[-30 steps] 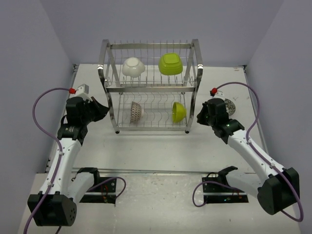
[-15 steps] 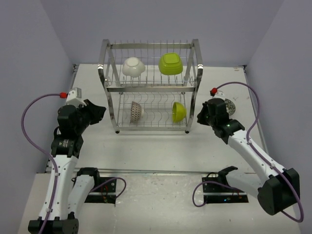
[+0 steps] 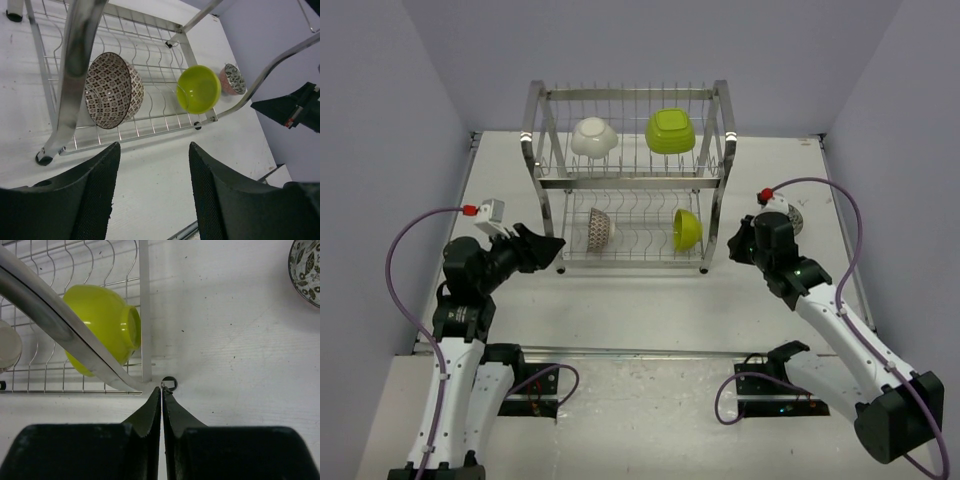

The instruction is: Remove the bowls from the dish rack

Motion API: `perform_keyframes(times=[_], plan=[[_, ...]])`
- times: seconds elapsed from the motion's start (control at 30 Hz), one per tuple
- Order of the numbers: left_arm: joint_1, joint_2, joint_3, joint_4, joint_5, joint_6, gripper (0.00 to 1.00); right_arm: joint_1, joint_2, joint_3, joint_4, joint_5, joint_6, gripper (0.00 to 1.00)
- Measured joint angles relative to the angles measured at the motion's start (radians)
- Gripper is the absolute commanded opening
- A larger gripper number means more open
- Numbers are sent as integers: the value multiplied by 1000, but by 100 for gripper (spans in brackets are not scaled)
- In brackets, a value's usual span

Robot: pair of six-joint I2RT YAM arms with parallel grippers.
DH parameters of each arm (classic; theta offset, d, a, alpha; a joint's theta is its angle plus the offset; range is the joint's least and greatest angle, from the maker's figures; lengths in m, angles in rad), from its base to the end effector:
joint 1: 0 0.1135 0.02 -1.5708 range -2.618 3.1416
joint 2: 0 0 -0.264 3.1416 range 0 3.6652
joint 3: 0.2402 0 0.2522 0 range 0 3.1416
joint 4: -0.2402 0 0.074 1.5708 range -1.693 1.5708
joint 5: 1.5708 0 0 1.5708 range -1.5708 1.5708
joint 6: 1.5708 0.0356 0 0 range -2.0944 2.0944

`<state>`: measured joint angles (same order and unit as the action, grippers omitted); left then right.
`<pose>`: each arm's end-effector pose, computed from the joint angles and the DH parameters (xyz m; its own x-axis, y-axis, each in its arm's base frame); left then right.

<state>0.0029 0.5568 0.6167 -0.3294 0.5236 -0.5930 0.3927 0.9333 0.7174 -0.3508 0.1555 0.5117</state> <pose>0.1379 -0.0174 0.2997 -0.4887 -0.4854 -0.7249 0.2488 0.7189 -0.6491 0.1934 0.0742 0.2732 -0.5585 0.2923 -0.7763 0.0185 0.9400 0.3406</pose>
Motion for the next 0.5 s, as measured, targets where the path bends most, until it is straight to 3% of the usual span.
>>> perform_keyframes(times=[0.3,0.5], plan=[[-26,23,-64,161,37,-22,62,0,-1,-17,3,-43,-19,4],[-62,33,-103,262,-21,-28,66,0,2,-17,9,-46,-35,4]])
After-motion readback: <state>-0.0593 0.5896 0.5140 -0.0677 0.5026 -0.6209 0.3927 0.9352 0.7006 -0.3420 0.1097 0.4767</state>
